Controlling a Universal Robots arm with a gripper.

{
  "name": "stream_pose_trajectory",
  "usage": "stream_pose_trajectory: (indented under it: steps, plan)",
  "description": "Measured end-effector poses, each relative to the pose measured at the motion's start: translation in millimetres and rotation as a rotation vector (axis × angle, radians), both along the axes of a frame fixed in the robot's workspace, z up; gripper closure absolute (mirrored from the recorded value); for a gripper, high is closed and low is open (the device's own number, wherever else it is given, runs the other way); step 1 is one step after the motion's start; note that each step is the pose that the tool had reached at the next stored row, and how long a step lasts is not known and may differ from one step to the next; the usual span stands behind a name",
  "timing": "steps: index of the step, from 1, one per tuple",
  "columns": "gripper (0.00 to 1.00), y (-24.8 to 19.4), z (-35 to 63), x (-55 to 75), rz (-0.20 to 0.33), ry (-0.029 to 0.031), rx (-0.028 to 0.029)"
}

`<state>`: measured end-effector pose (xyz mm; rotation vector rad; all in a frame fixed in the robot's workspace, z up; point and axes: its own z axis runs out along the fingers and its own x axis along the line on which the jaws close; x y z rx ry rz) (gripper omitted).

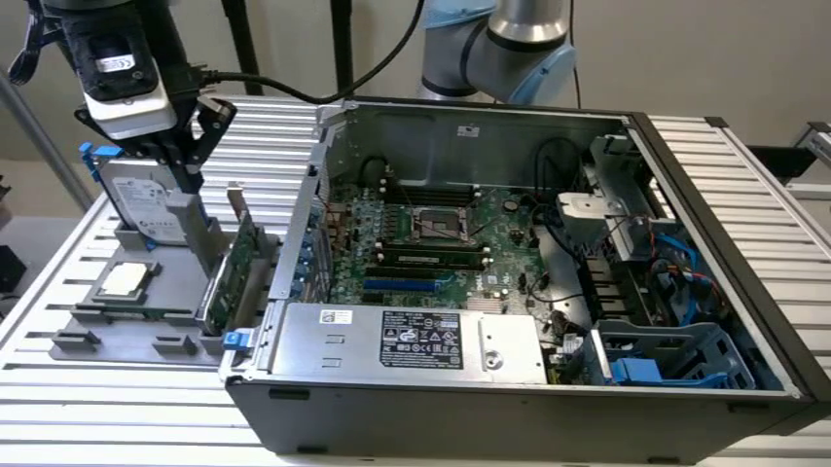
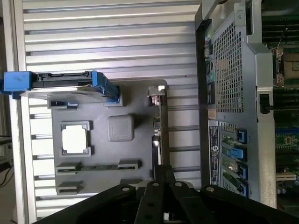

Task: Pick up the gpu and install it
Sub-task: 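Pick up the gpu and move the gpu toward the slot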

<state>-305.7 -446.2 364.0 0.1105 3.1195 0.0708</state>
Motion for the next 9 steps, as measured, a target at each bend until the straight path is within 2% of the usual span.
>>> stream_pose_trajectory:
  steps: [9]
  plan:
    - [1.00,0.0,0.0,-0.1,0.000,0.0001,-0.0033]
